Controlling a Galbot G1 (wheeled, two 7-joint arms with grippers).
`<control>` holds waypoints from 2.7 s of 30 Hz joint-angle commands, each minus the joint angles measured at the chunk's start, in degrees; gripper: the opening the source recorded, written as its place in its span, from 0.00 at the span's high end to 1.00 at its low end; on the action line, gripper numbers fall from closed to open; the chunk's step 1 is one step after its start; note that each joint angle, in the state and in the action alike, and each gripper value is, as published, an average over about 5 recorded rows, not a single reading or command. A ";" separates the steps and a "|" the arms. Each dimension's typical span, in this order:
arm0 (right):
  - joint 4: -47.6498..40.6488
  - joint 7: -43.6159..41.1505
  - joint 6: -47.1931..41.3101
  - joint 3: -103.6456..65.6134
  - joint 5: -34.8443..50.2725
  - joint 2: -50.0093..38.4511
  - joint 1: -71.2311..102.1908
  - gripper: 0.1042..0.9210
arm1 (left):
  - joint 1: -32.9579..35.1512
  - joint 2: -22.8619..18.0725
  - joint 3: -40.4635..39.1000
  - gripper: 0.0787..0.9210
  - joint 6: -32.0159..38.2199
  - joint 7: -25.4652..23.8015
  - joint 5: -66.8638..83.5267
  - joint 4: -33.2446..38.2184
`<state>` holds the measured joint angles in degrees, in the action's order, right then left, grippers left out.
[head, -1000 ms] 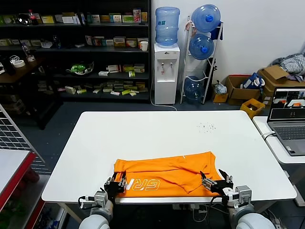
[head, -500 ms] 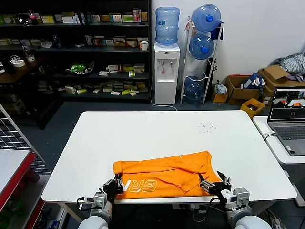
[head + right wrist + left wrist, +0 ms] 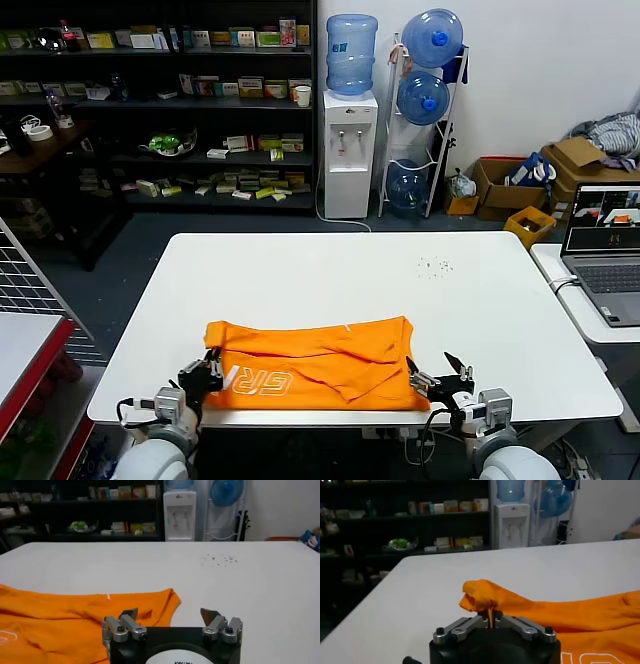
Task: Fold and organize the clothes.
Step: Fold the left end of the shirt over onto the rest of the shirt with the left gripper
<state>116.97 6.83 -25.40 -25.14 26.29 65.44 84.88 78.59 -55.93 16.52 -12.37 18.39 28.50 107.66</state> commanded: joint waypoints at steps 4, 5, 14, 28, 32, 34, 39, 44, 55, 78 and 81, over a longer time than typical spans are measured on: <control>-0.10 -0.27 0.79 0.72 -0.43 -0.08 -0.57 0.12 | 1.68 20.88 10.60 0.95 -1.14 -0.10 9.33 -2.31; -0.18 -0.32 0.93 0.80 -0.51 -0.05 -0.65 0.12 | 1.90 22.13 10.86 0.95 -1.16 -0.18 9.66 -2.78; -1.48 -0.68 2.14 1.65 -2.00 0.85 -0.82 0.12 | 0.35 23.65 8.35 0.95 -3.66 1.57 12.17 -1.05; -2.18 -0.32 2.09 0.89 -5.19 3.53 1.38 0.12 | -11.54 2.20 -11.15 0.95 -12.46 18.59 35.84 12.73; -2.33 -0.23 2.01 0.81 -5.84 4.43 1.75 0.12 | -16.62 -1.35 -15.36 0.95 -12.43 20.61 35.98 9.74; -2.32 -0.18 1.93 0.81 -6.02 4.68 1.87 0.12 | -18.86 -3.09 -17.08 0.95 -12.38 21.32 35.79 8.03; -2.25 -0.11 1.84 0.70 -6.17 4.86 2.12 0.12 | -21.97 -6.28 -19.58 0.95 -12.22 22.03 34.67 4.61; -2.43 -0.12 1.88 0.60 -6.07 4.71 2.16 0.12 | -23.74 -7.49 -21.16 0.95 -12.11 22.39 34.05 2.74; -3.07 0.05 1.45 1.30 -5.42 4.58 0.88 0.12 | -23.79 -8.99 -21.97 0.95 -11.98 23.53 33.60 1.58; -3.79 -0.16 1.79 2.57 -5.24 4.33 -0.23 0.12 | -5.68 8.13 1.46 0.28 -8.22 4.89 27.77 1.66; -3.83 -0.18 1.81 2.69 -5.25 4.36 -0.33 0.12 | -2.84 8.90 2.70 0.18 -6.35 0.29 25.52 0.42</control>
<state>113.15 6.76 -23.66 -22.58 21.00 69.79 84.64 64.23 -55.93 7.08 -22.74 34.34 60.86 111.18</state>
